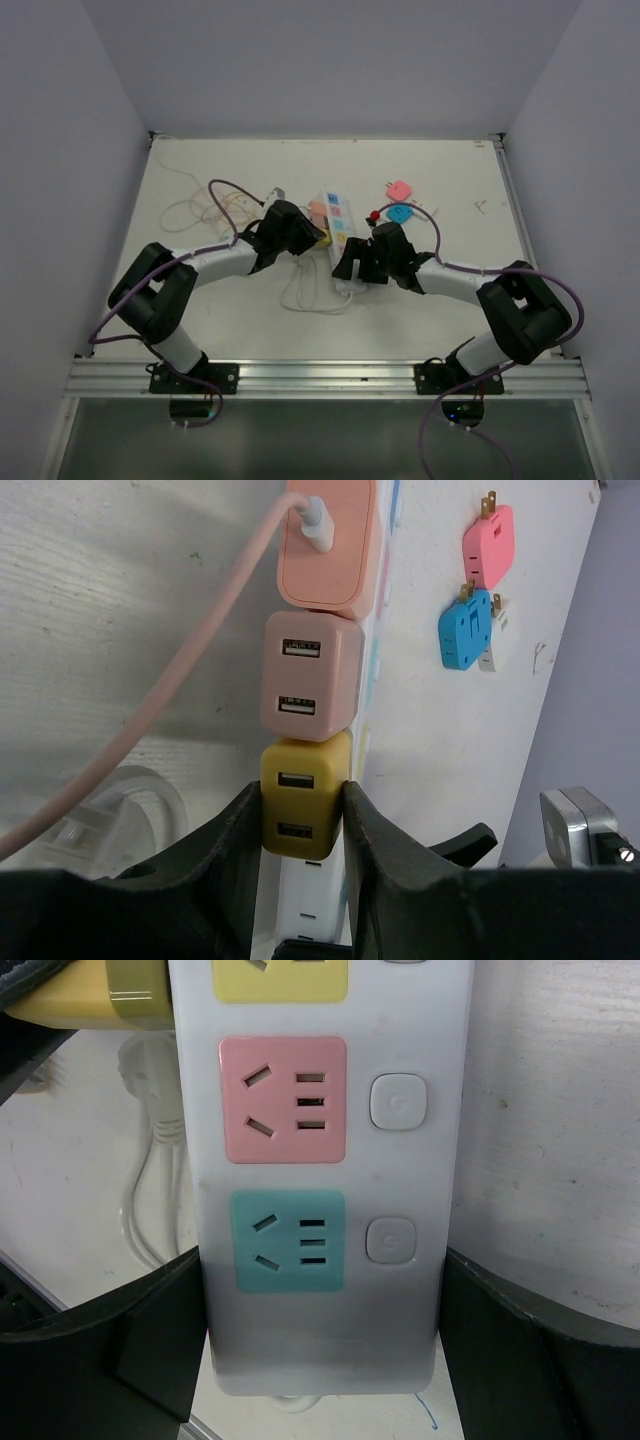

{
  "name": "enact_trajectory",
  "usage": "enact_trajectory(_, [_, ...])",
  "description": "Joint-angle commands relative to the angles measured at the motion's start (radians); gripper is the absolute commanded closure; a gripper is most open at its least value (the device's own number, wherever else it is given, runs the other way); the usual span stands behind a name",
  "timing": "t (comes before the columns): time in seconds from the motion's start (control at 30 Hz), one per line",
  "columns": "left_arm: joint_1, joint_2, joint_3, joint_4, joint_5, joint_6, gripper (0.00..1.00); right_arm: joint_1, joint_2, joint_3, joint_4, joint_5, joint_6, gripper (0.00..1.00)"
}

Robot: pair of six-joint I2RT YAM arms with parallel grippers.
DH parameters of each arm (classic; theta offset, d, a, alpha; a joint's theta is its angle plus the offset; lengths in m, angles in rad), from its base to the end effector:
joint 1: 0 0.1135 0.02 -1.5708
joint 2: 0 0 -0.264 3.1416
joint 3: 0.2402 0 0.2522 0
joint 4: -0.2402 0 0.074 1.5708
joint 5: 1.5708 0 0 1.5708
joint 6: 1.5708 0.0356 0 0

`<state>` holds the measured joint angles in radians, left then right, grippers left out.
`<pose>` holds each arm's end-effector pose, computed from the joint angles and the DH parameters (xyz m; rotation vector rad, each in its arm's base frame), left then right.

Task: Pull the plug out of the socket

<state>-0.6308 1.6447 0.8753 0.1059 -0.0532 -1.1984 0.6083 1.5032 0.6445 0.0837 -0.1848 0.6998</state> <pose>0.2785 -0.2011 0.1820 -0.7024 2.2969 -0.8888 0.2306 0.1685 0.1544 0.0170 2.4954 0.8210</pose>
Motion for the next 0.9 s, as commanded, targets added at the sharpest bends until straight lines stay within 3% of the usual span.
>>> enact_trajectory(0.0, [-0.006,-0.036,-0.035,0.046,-0.022,-0.042,1.0,0.005,0.042,-0.031,-0.047,0.002,0.006,1.0])
enact_trajectory(0.43, [0.048,-0.147,-0.108,0.052,-0.019,-0.036,1.0,-0.002,0.08,-0.025,-0.071,0.022,0.03,1.0])
enact_trajectory(0.87, [0.072,-0.276,-0.113,-0.047,-0.013,0.008,1.0,-0.019,0.071,-0.02,-0.133,0.074,0.03,1.0])
